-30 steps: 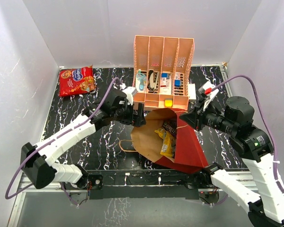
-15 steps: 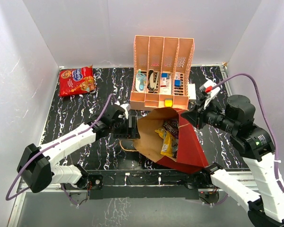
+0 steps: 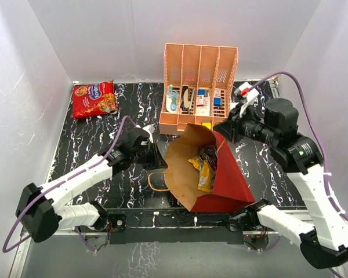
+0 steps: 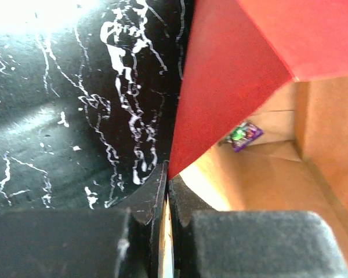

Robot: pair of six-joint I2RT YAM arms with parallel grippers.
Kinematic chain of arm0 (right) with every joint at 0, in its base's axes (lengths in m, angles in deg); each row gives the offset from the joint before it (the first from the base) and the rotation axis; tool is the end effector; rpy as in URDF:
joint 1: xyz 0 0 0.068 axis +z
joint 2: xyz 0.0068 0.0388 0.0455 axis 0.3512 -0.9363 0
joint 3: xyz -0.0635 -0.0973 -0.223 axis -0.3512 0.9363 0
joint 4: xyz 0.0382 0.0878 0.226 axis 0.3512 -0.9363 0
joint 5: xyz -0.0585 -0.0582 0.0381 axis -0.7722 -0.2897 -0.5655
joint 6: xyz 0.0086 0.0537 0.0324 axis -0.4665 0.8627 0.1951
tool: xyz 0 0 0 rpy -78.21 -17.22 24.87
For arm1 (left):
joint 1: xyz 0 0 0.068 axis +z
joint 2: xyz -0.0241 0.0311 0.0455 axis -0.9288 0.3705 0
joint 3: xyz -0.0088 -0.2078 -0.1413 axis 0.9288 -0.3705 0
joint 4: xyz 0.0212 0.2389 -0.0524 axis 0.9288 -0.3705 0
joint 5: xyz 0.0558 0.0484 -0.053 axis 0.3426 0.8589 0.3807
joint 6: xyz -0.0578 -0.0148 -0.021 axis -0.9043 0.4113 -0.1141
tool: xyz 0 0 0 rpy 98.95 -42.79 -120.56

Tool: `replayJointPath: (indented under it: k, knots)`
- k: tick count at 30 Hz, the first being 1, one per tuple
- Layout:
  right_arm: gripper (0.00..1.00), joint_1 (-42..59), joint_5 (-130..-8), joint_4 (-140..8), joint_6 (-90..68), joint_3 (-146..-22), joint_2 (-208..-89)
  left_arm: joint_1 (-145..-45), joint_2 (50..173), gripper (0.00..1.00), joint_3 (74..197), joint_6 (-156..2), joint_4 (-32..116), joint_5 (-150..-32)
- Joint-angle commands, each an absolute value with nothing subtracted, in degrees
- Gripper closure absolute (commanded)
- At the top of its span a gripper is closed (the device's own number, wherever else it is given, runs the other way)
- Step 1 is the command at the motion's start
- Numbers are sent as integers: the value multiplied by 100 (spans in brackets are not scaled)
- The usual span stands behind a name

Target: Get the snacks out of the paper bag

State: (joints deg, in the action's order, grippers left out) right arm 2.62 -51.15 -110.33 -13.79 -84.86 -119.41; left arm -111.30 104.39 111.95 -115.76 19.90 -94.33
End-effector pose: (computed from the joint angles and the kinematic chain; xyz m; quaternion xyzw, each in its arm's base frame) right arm 0.1438 0.0841 0.4117 -0.2570 0.7694 0.3041 0.4995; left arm 0.1830 -0.1841 0.2386 -0.0136 0.9033 -0.3665 0.2227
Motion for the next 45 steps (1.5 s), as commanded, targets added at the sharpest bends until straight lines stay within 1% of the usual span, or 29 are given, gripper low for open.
replayJointPath:
  k: [1, 9, 13, 15, 20, 25, 27, 30, 34, 35, 36, 37, 38, 40, 42, 43, 45]
  knots:
    - [92, 279, -4746, -10462, -1446, -9007, -12202, -11158, 9704, 100, 11094, -12226, 1971, -9451]
    - [92, 278, -3915, -10181, -1589, -9497, -12987, -11285, 8574, 100, 11040, -12986, 1782, -9324]
    - [92, 279, -3404, -10368, -2196, -9597, -13189, -11351, 8382, 100, 11031, -12948, 1753, -9590]
    - [92, 281, -3741, -10706, -2584, -9642, -13216, -11468, 8296, 100, 10835, -12957, 2078, -9792]
    - [92, 272, -5509, -10885, -2896, -9490, -13081, -11778, 8317, 100, 10464, -12662, 2525, -10009]
    - [92, 268, -6408, -11468, -3099, -10334, -13419, -11847, 8806, 100, 10853, -11939, 2575, -10230]
    - [92, 268, -6598, -11462, -3214, -10453, -13453, -11851, 8939, 100, 11012, -11680, 2544, -10224]
    - [92, 272, -6744, -11442, -3192, -10512, -13584, -11846, 8864, 100, 10916, -11448, 2629, -10136]
    - [92, 273, -5888, -11328, -2786, -10387, -13625, -11849, 8831, 100, 10600, -11329, 2576, -10145]
    - [92, 268, -5525, -11175, -2651, -10213, -13551, -11846, 8755, 97, 10534, -11298, 2446, -10085]
    - [92, 270, -4964, -11026, -2467, -9903, -13442, -11852, 8651, 83, 10452, -11235, 2301, -9988]
    - [92, 268, -4634, -10844, -2302, -9717, -13309, -11851, 8496, 77, 10412, -11115, 2067, -9817]
    - [92, 272, -4168, -10593, -2125, -9362, -13155, -11847, 8353, 68, 10433, -10966, 1749, -9633]
    - [92, 281, -3426, -10082, -1704, -8592, -12853, -11848, 8080, 45, 10625, -10628, 1042, -9158]
    - [92, 281, -3272, -9735, -1366, -8073, -12580, -11846, 7894, 32, 11047, -10335, 363, -8761]
    - [92, 282, -3274, -9607, -1224, -7891, -12451, -11852, 7856, 26, 11282, -10227, 37, -8552]
    - [92, 282, -3181, -9306, -954, -7576, -12224, -11853, 7844, 20, 11774, -10071, -466, -8246]
